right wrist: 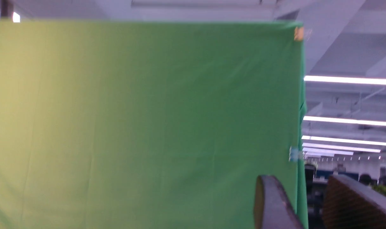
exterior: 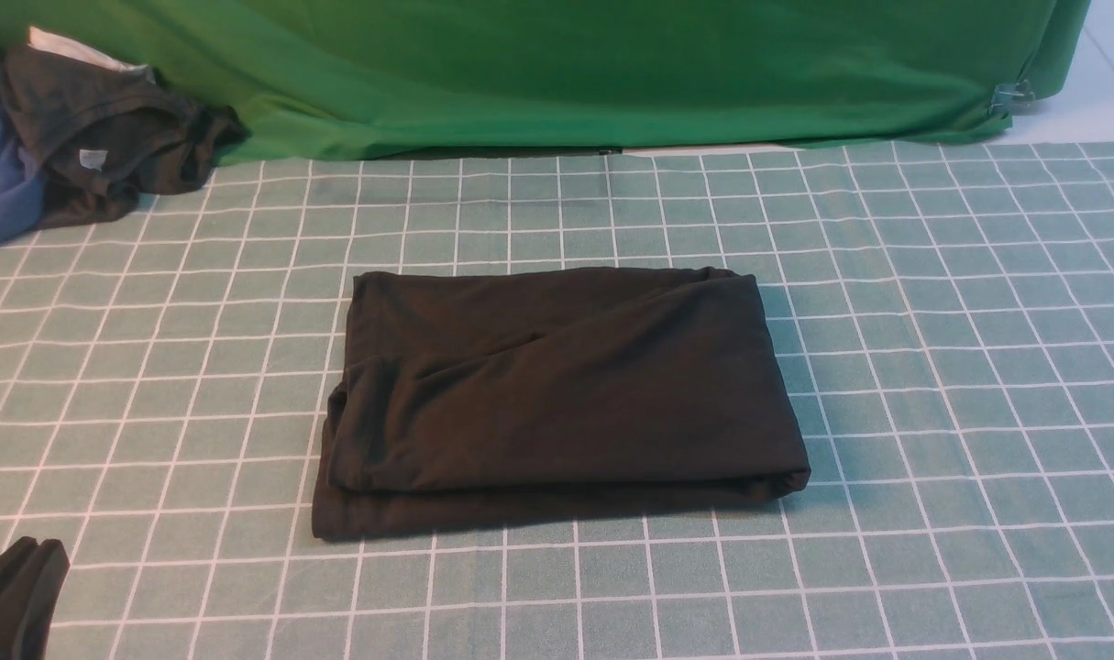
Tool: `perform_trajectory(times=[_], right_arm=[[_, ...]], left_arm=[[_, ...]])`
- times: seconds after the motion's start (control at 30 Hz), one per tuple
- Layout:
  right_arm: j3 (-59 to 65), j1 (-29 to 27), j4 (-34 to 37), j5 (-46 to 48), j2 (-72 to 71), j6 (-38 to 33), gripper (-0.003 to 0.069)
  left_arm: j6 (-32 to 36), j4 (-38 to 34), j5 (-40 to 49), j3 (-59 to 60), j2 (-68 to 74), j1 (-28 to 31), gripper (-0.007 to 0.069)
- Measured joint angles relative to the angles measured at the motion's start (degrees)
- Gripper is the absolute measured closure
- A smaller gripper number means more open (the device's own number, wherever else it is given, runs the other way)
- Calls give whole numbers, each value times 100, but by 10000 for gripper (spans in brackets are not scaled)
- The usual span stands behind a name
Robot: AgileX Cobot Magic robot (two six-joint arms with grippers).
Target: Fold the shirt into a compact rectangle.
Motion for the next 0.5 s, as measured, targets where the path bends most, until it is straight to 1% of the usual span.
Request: perform_trajectory(times=[0.1, 0.23, 0.3, 0.4, 0.5], right_arm=[[11, 0, 0, 380, 8, -276, 420], [175, 0, -46, 504, 158, -313, 420], [279, 0, -258, 559, 244, -59, 420], [522, 0, -809, 592, 324, 618, 420], [730, 0, -1021, 624, 355, 884, 420]], left_arm=[[0, 0, 0, 0, 0, 0, 610], [0, 0, 7, 0, 0, 0, 610], [0, 0, 7, 0, 0, 0, 610], [-1, 1, 7, 0, 0, 0, 610], [-1, 1, 7, 0, 0, 0, 610]])
